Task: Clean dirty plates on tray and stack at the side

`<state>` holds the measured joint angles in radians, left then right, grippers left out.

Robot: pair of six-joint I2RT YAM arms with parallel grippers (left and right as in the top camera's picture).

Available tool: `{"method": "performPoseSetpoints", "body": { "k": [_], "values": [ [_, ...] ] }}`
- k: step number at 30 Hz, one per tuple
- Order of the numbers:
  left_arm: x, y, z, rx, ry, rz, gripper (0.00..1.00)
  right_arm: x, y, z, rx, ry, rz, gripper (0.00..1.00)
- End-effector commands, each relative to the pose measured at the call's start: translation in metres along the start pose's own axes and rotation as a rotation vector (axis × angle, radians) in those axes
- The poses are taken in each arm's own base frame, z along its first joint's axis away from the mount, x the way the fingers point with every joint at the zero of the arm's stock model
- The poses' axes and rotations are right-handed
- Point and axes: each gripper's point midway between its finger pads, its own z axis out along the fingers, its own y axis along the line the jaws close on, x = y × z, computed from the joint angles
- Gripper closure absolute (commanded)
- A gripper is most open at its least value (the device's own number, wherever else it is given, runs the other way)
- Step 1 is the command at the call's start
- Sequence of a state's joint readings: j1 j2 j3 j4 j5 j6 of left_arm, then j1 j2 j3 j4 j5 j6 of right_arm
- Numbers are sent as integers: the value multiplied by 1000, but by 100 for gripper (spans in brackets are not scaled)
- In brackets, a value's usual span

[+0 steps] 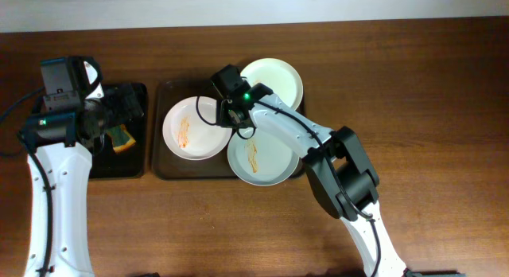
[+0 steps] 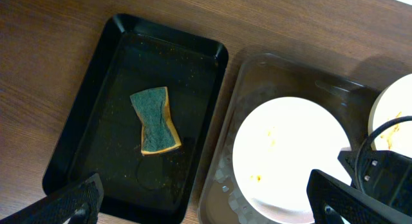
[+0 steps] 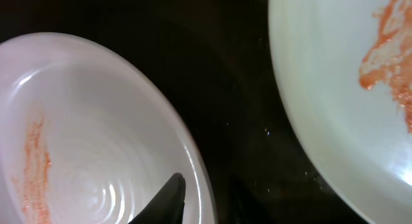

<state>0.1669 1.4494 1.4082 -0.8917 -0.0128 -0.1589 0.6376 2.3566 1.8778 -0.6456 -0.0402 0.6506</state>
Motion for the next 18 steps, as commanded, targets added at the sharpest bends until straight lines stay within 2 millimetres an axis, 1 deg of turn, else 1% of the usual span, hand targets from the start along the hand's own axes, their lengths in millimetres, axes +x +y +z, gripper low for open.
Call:
{"method": "performPoseSetpoints", "body": {
  "k": [1,2,5,11,12,14,16,18],
  "values": [
    [-2,4,-3,-13,-3,-18,1,-2,1,7,14,-15,15,84],
    [-1,4,-3,-13,0,-19,1,-1,3,7,13,-14,11,85],
    [5,5,1,-18,19,-40,1,8,8,17,14,-5,-5,88],
    [16,7,10,-26,68,-39,1,8,10,22,2,-8,20,90],
    [18,7,12,-28,78,-39,1,10,12,22,-7,0,20,89],
    [21,7,16,-31,95,-39,1,14,14,22,-22,21,19,80],
    [25,8,20,-35,116,-38,1,20,16,22,-35,52,21,76],
    [29,9,24,-40,141,-38,1,28,14,22,-36,91,31,76]
  ]
}}
